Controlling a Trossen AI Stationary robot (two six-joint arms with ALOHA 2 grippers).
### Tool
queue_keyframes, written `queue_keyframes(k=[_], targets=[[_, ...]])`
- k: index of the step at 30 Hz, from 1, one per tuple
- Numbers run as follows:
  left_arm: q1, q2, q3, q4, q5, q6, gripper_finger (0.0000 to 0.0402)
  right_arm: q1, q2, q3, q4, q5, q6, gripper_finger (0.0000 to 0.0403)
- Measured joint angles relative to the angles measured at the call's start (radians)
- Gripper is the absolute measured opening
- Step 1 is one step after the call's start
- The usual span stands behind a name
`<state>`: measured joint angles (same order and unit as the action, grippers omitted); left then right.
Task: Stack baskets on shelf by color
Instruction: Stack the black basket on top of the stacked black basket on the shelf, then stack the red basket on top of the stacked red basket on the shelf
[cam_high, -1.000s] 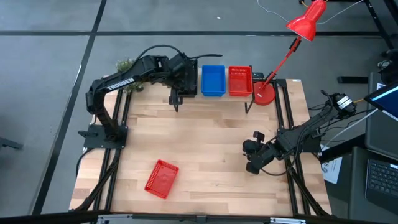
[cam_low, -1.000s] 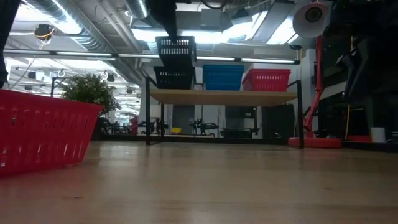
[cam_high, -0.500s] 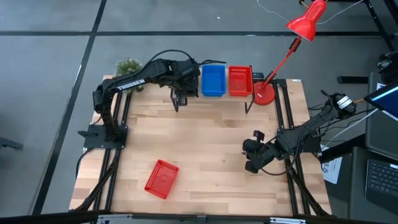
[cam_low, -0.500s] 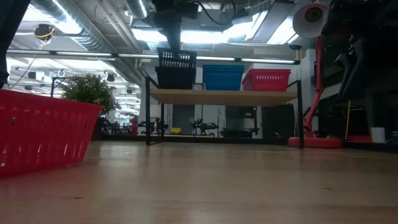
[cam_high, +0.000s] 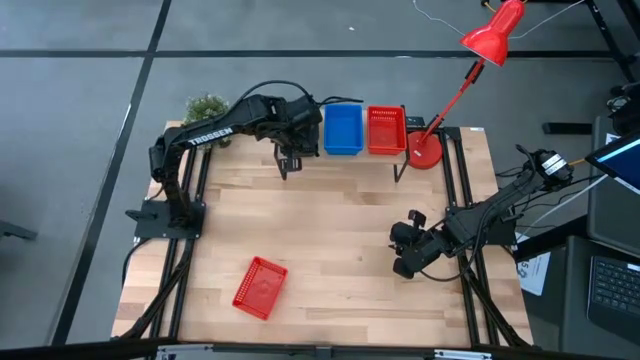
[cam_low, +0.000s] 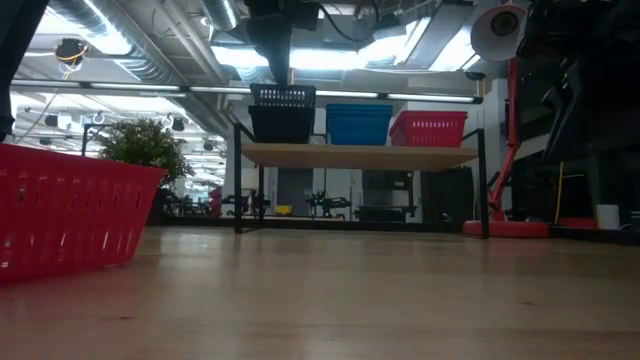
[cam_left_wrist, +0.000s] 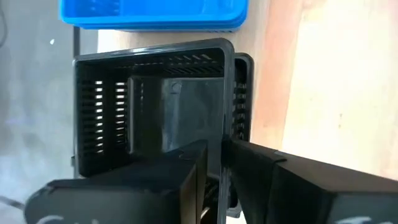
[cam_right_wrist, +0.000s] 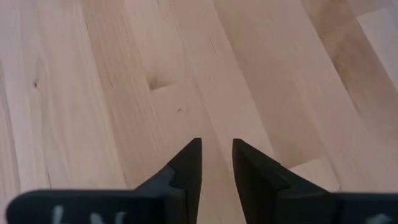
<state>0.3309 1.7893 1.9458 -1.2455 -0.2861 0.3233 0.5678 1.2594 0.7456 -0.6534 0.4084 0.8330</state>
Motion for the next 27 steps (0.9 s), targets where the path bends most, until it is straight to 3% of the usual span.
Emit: queue_keyframes(k=[12,17,20,25,27], targets=[[-0.093,-0.006,0.186,-0.076,-0.052,0.029,0.0062,0.000,0.000,0.000,0.000,-0.001,0.000,0.0089],[-0.122,-0.004,0.187,-0.203,-0.089,-0.071,0.0062,0.000,0.000,0.000,0.001,-0.001,0.000,0.0089],[-0.126,-0.006,0.148,-0.190,-0.124,-0.086,0.0059,0.000,0.000,0.000,0.003,-0.001,-0.001,0.0089],[-0.080,-0.005,0.041,-0.063,-0.303,-0.077,0.0053,0.000,0.000,0.000,0.005,-0.003,-0.001,0.0089],[-0.056,-0.005,-0.021,-0.023,-0.301,-0.066,0.0053,0.000,0.000,0.000,0.005,-0.016,0.000,0.0089]])
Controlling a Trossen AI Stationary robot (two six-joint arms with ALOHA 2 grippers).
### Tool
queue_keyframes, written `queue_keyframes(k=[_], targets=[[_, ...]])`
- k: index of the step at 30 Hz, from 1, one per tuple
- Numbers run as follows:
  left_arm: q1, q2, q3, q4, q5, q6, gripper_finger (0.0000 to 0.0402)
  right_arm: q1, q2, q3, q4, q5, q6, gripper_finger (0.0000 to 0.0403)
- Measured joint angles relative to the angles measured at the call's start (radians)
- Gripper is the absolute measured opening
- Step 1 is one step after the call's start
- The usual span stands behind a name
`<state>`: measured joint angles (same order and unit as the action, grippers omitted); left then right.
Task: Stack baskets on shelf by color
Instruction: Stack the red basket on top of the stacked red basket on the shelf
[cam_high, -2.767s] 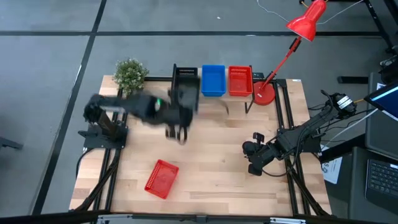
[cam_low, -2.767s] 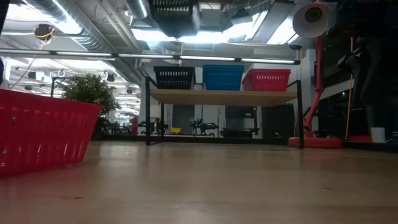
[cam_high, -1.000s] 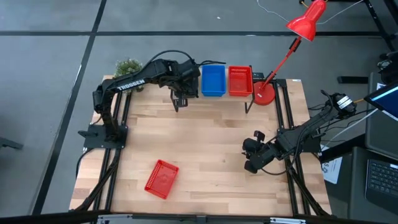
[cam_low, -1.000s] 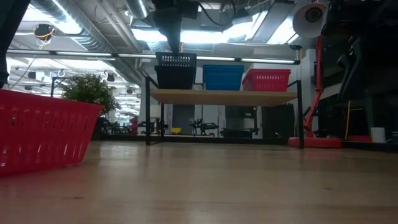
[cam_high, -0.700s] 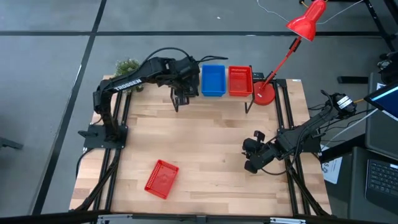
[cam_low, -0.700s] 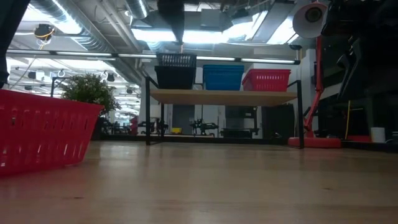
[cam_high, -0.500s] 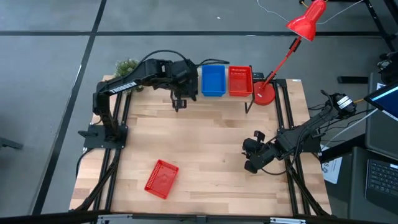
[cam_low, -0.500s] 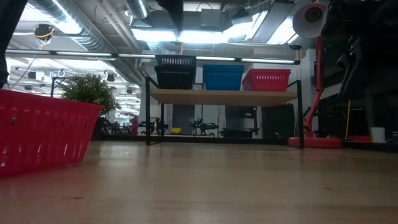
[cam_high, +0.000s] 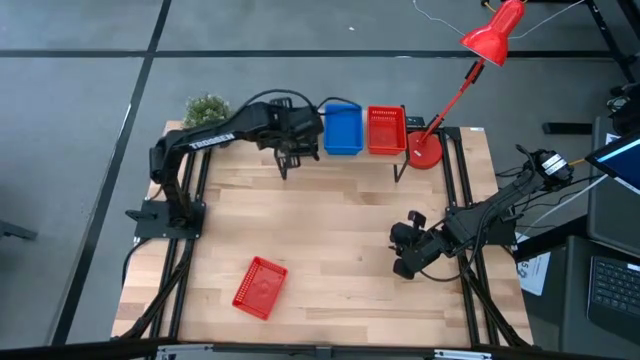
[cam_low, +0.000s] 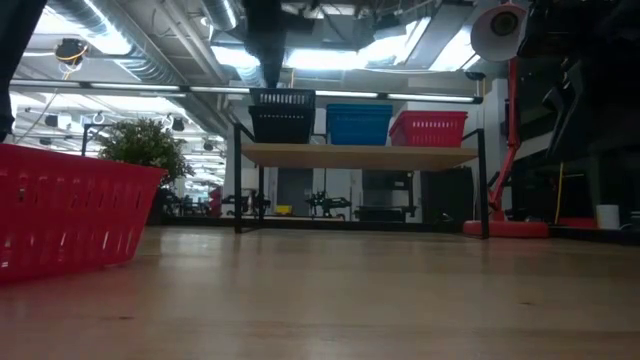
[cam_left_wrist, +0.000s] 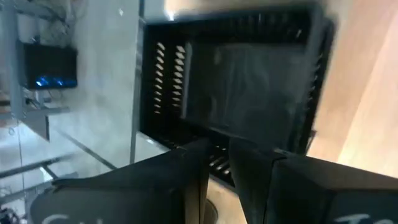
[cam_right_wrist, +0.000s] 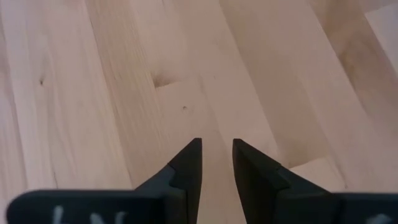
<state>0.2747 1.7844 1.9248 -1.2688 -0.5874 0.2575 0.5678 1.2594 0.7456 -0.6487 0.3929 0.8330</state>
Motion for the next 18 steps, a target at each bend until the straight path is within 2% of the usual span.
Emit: queue_keyframes(k=[4,11,13,16,18], targets=[[0.023,0.001,-0.093,0.050,0.007,0.010,0.0053,0.000,0.000,0.000,0.001,-0.022,0.000,0.0089],[0.010,0.001,-0.085,0.059,0.008,0.013,0.0053,0.000,0.000,0.000,0.001,-0.021,-0.002,0.0089],[0.009,0.001,-0.081,0.063,0.041,0.012,0.0053,0.000,0.000,0.000,0.001,-0.021,-0.002,0.0089],[0.012,0.001,-0.085,0.065,0.142,-0.008,0.0054,0.000,0.000,0.000,0.001,-0.021,-0.001,0.0089],[0.011,0.001,-0.096,0.073,0.134,-0.017,0.0053,0.000,0.000,0.000,0.001,-0.021,-0.001,0.0089]])
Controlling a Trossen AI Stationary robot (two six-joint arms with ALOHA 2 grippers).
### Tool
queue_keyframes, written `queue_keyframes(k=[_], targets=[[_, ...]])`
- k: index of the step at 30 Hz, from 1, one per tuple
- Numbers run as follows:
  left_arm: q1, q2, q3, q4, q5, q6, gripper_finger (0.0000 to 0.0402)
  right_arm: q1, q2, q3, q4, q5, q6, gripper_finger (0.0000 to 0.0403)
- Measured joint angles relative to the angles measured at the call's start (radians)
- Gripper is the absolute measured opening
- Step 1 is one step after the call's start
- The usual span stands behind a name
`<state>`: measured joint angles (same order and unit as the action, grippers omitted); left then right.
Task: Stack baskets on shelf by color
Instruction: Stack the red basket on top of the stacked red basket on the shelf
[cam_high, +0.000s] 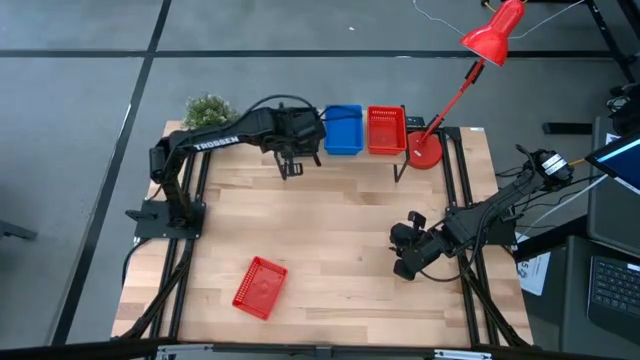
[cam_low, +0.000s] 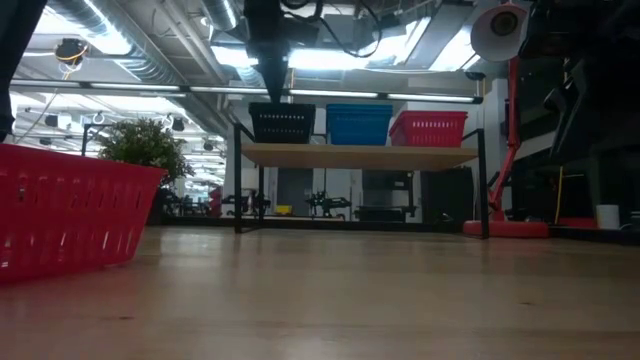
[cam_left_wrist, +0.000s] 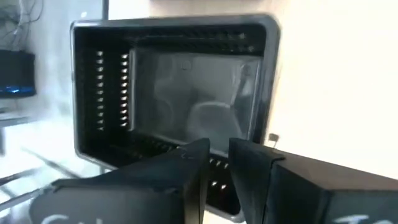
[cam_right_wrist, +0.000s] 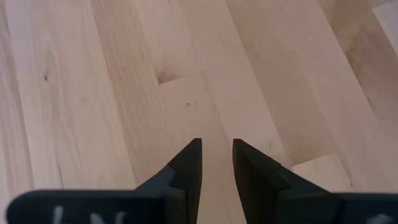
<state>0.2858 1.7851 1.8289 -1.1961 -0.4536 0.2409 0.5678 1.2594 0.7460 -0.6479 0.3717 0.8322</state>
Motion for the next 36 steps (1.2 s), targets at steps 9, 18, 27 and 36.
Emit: queue_keyframes(k=[9,18,27,36], targets=[[-0.059,-0.068,0.008,-0.035,-0.012,-0.036,0.0046,0.000,0.000,0.000,0.000,-0.006,0.001,0.0089],[-0.364,-0.130,-0.026,-0.297,0.523,-0.412,0.0046,0.000,-0.001,0.000,0.009,0.015,0.001,0.0089],[-0.735,-0.130,-0.411,0.069,0.613,-0.780,0.0045,0.000,-0.001,0.000,0.011,0.069,0.063,0.0089],[-0.770,0.011,-0.692,0.690,0.489,-0.905,0.0016,0.000,0.000,0.115,-0.039,0.169,-0.005,0.0089]])
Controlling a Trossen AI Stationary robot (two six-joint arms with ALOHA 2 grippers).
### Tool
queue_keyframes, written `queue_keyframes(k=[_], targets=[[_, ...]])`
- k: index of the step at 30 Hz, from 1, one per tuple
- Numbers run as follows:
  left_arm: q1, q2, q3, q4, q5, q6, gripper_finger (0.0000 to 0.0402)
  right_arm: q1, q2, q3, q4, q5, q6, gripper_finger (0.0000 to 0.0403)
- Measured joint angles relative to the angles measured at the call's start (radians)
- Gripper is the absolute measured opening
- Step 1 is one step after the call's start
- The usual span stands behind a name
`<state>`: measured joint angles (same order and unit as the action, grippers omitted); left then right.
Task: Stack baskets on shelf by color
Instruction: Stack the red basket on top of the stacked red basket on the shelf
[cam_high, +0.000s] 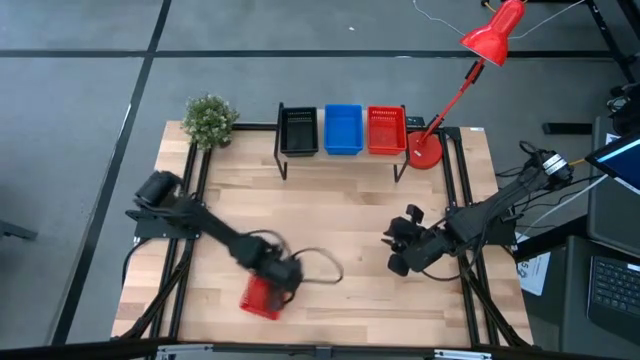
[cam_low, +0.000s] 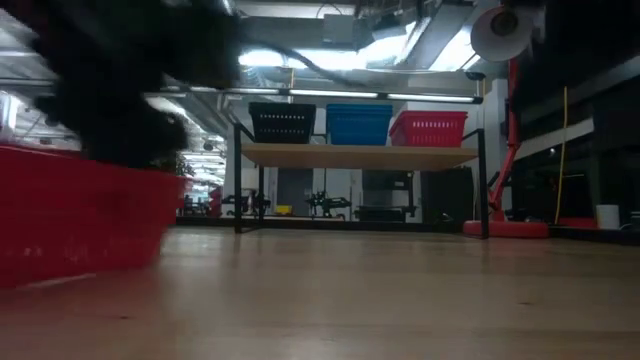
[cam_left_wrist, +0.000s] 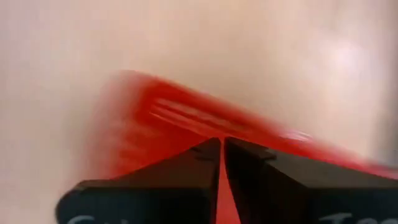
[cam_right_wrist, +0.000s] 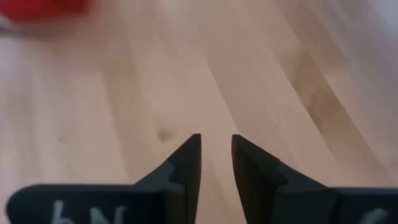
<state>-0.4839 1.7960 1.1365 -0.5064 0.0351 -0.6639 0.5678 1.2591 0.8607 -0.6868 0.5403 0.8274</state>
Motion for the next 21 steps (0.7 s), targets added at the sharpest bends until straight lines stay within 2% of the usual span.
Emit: queue_keyframes(k=[3,5,7,10,12,16,18,21], targets=[[0.089,0.069,0.044,0.109,-0.246,0.166,0.0003,0.000,0.000,0.071,-0.008,-0.001,-0.047,0.0089],[0.140,0.077,0.098,0.168,-0.338,0.276,0.0004,0.004,0.000,0.122,-0.008,-0.018,-0.074,0.0089],[0.173,0.075,0.156,0.145,-0.347,0.335,0.0007,0.012,0.000,0.167,-0.033,-0.042,-0.081,0.0089],[0.179,0.061,0.237,-0.015,-0.335,0.355,0.0007,0.038,-0.001,0.225,-0.085,-0.086,-0.075,0.0089],[0.162,0.037,0.295,-0.141,-0.348,0.327,0.0003,0.060,-0.001,0.239,-0.102,-0.119,-0.074,0.0089],[0.094,-0.008,0.394,-0.432,-0.414,0.113,0.0003,0.097,0.008,0.201,-0.032,-0.150,-0.107,0.0089],[0.049,-0.047,0.433,-0.554,-0.443,0.060,0.0004,0.099,0.041,0.164,0.069,-0.162,-0.166,0.0089],[-0.033,-0.116,0.449,-0.682,-0.478,0.002,0.0002,0.086,0.136,0.124,0.261,-0.250,-0.291,0.0089]])
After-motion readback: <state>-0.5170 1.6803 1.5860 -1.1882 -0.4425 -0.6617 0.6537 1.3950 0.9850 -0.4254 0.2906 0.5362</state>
